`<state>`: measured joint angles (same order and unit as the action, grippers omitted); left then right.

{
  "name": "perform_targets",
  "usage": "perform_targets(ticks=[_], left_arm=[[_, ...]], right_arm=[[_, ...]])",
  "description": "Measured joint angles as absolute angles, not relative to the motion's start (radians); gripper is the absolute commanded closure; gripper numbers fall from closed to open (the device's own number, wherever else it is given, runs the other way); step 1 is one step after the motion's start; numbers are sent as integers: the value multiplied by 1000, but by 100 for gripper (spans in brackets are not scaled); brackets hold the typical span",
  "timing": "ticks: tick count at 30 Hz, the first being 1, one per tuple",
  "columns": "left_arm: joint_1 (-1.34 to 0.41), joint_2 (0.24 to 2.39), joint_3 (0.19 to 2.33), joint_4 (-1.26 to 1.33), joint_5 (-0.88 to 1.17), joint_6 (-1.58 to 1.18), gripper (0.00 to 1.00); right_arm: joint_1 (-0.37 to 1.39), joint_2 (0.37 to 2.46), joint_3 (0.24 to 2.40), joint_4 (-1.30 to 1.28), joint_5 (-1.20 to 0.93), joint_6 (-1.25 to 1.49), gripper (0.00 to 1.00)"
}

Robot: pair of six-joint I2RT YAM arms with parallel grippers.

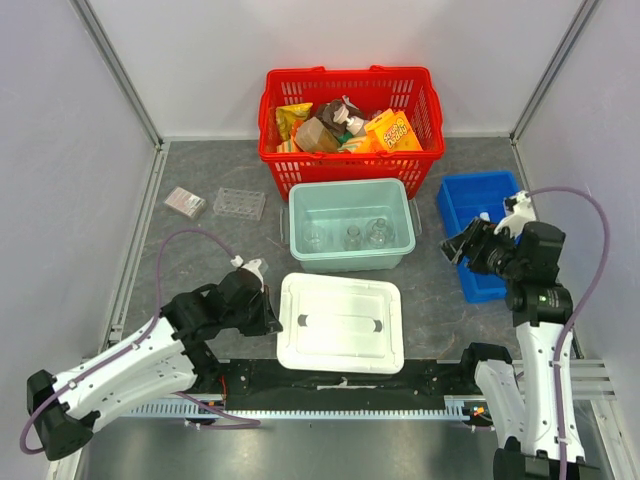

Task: Organize the chemistry lab equipment

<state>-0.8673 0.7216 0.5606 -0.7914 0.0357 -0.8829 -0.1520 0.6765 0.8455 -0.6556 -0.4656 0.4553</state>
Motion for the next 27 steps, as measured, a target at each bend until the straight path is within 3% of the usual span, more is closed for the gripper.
perform_targets(ticks=[18,27], left_arm=[[-871,573,571,-784,99,-906,98],[-871,532,573,-783,109,-926,98]], right_arm=[[-103,590,317,-427,-762,622,18],[-53,610,208,-191,-865,746,15]])
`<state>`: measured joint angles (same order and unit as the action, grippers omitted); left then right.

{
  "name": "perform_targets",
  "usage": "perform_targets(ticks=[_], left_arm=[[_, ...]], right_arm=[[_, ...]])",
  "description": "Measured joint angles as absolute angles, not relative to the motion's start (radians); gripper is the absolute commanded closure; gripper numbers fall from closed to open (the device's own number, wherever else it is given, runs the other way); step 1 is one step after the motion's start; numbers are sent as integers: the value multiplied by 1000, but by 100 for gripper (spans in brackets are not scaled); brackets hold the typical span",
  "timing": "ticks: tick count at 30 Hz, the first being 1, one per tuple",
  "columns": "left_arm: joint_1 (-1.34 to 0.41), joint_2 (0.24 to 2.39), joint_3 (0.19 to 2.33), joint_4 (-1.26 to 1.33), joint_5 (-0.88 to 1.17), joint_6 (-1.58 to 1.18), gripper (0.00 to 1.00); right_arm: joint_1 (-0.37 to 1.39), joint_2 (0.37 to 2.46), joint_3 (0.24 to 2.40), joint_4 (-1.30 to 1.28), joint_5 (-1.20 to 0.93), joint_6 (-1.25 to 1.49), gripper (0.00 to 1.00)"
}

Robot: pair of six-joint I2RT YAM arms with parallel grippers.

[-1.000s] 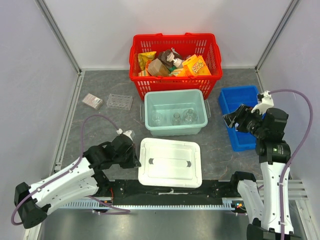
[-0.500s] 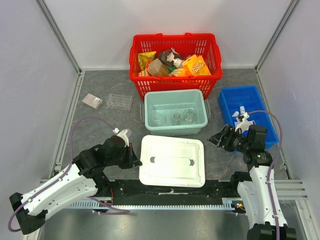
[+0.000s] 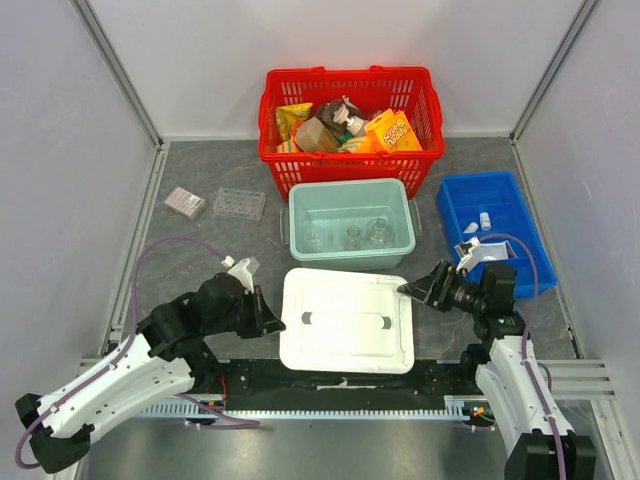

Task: Organize the chemistry lab equipment

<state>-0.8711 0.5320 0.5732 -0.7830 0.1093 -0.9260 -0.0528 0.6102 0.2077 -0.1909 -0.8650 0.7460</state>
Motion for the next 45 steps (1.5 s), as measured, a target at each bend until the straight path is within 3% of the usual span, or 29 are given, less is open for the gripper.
perform_targets(ticks=[7,9,11,13,15,17,19,23,24,32,39,45], left_arm=[[-871,503,584,-779,110,-936,98],[-871,493,585,-775,110,-937,98],[-871,482,587,-775,110,-939,98],[-871,475,587,-774,109,-939,98],[-871,471,590,-772,109,-939,98],[-871,474,597,-777,105,-939,98],[-871,487,610,-807,91,-939,86],[-871,529,677,-838,60,-942,48],[-871,541,716,-844,51,-941,44],[-871,696,1044,-960,-88,-902,29],[-871,787,1267,-1018,-164,-871,25],[-870,832,1358,-1017,-150,-862,22]], right_arm=[[12,595,172,-41,-894,828,14],[22,602,171,-17,-902,837,20],[23,611,170,15,-917,857,34],[23,623,165,77,-942,895,59],[23,634,164,125,-962,921,76],[23,638,167,154,-978,949,88],[23,634,187,167,-999,988,99],[29,628,307,160,-1005,976,100],[30,630,354,146,-998,941,100],[29,696,777,32,-915,552,100],[30,710,859,180,-986,328,100],[40,664,903,115,-1070,-136,100]])
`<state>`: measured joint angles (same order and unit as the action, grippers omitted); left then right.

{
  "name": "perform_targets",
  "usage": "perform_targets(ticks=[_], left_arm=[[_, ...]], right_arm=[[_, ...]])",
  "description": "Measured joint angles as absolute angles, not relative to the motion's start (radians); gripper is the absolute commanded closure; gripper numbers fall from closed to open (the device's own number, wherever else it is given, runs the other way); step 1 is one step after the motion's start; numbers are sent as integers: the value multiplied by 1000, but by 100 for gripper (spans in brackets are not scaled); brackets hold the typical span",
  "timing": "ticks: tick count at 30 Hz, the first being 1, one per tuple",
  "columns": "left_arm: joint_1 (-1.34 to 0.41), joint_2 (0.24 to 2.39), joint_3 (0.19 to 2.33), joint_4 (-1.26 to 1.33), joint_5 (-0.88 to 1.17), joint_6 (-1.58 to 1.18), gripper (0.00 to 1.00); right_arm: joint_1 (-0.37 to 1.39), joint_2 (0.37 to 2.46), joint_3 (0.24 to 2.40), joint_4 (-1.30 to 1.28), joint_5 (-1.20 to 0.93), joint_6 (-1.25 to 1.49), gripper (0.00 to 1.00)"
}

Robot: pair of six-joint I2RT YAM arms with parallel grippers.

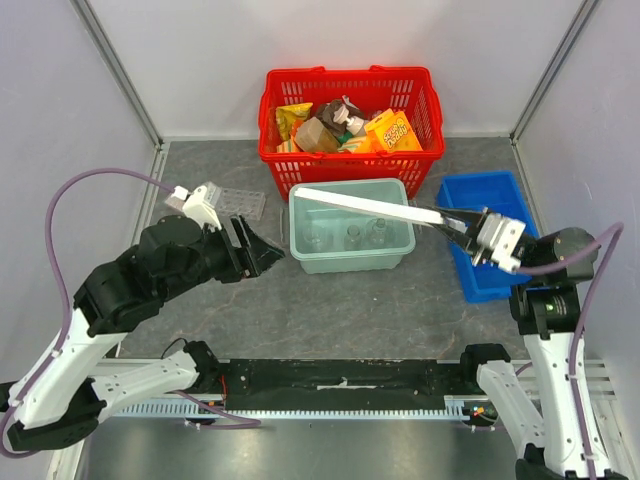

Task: Organize the chemistry lab equipment

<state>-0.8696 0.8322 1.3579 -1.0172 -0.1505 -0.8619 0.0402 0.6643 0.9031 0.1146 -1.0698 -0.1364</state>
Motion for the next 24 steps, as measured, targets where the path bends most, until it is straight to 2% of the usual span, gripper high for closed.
perform_targets(ticks=[4,9,13,24], left_arm=[[-864,852,1403,-1016,-121,-862,22],[-861,863,1433,-932,-27,-892,21],[-860,864,1403,-811,44,-952,20],[-860,914,1135,-463,115,-1141,19]], right_arm=[[44,588,911,21,-1106,-416,100],[49,435,824,39,-1118,-580,100],[51,368,755,82,-1123,-634,100],[68,351,735,118,-1152,-694,100]])
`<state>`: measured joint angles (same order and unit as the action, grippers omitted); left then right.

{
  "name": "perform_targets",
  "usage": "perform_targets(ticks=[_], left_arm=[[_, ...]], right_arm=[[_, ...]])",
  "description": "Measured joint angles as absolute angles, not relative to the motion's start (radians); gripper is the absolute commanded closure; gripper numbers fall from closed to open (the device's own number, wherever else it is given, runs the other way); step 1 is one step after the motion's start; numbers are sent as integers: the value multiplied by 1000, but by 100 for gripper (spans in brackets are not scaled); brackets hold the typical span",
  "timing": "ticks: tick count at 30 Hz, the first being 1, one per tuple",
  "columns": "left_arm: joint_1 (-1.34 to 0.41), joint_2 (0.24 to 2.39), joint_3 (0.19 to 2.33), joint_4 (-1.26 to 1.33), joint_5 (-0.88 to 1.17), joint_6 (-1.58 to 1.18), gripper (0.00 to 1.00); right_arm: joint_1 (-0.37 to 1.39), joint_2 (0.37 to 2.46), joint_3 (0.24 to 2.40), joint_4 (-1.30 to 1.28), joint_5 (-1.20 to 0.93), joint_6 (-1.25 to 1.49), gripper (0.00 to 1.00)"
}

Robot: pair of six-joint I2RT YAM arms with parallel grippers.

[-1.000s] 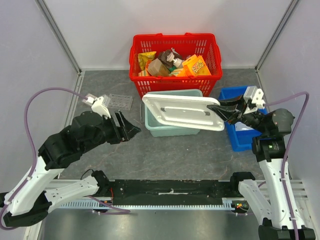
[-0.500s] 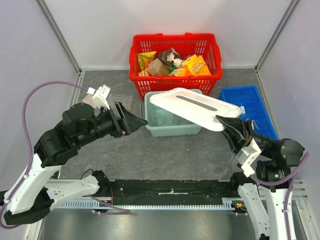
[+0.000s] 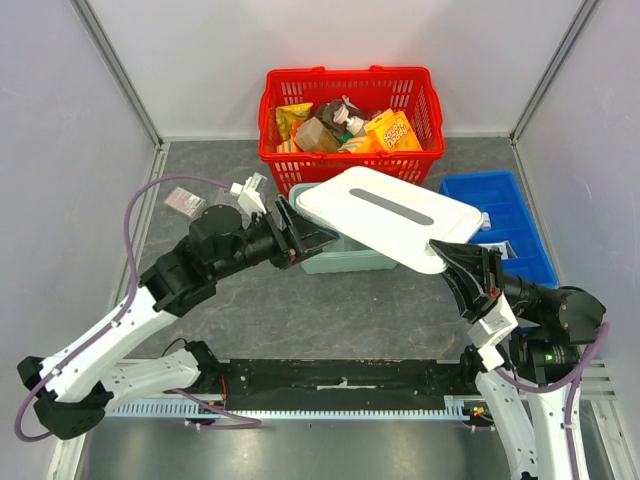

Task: Organize the chemistry lab equipment

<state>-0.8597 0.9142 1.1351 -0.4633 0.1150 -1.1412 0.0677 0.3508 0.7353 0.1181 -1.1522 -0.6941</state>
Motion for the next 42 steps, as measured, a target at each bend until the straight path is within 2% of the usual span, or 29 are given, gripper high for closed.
perform_targets(ticks=[8,11,24,27,31,36,38,40,42], left_arm=[[-860,924,1046,-225,117,-1209,18],[-860,923,1027,-143,116,-1243,21],[-860,1042,1033,-117,114,-1410,27],[-860,1065,1033,-72,115,-1432,33],[-860,1108,1033,-17,118,-1455,44],[-860,1121,1015,22,127,-1494,69],[-855,1121,1005,58,117,-1529,84],[-852,1118,1005,88,106,-1557,98],[-848,1111,1004,101,104,-1573,98]], right_arm=[[73,373,738,65,-1159,-776,100],[73,390,739,37,-1159,-800,100],[81,420,739,26,-1155,-844,100],[81,433,743,17,-1155,-847,98],[81,454,757,-1,-1166,-847,88],[81,515,824,-111,-1172,-908,88],[82,544,865,-190,-1173,-960,85],[83,552,875,-240,-1170,-999,76],[84,554,875,-261,-1174,-1019,63]])
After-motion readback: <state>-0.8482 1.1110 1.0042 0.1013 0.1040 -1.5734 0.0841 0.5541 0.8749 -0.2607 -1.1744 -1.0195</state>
